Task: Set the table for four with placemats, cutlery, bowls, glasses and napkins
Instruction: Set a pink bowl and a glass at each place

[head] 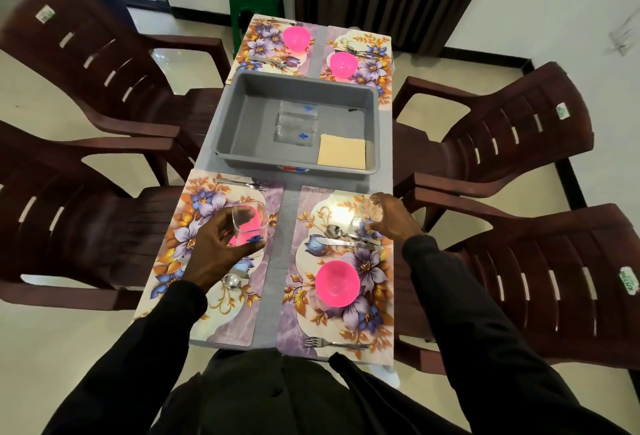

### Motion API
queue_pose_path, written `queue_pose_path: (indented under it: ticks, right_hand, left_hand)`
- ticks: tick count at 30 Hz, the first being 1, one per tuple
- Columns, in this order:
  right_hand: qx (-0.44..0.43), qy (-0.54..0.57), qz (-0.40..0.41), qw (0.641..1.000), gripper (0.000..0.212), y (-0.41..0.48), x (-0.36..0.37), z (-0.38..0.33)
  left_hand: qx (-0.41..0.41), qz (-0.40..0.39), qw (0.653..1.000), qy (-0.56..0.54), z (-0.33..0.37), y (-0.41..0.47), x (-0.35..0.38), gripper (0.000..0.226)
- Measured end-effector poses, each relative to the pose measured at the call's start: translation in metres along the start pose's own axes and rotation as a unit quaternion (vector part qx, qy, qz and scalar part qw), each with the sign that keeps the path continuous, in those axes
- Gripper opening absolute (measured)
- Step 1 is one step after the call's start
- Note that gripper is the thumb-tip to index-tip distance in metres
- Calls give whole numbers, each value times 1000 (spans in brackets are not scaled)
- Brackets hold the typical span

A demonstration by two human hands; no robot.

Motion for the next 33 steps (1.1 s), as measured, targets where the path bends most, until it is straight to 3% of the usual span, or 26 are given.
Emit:
queue_pose_path:
  ticks: [6, 12, 16, 20, 33]
  right_hand:
    - [-17, 2, 19, 1000, 77, -12, -9, -8]
    - [-69, 110, 114, 985, 53, -45, -31, -49]
    - [-150, 197, 39, 968, 44, -74, -14, -110]
    - [-224, 172, -43, 958, 72, -89, 21, -162]
    - [-321, 74, -29, 944, 68, -74, 72, -266]
  left_hand:
    - [-3, -3, 1000, 2, -2, -1, 2, 68]
    - [-7, -16, 1000, 1, 4, 0, 11, 59]
    - [0, -37, 999, -5, 4, -2, 20, 60]
    - [13, -62, 998, 13, 5, -5, 22, 66]
    - [20, -37, 999, 23, -22, -27, -59, 70]
Point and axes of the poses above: each hand's wrist, its own y-axis towards the middle knuckle, its own x-axis out of the palm, z = x × y, the point moved 3 cm from there along y, towards the middle knuckle, and after that the axes turned 5 degrees about -z, right-handed, at the moved point
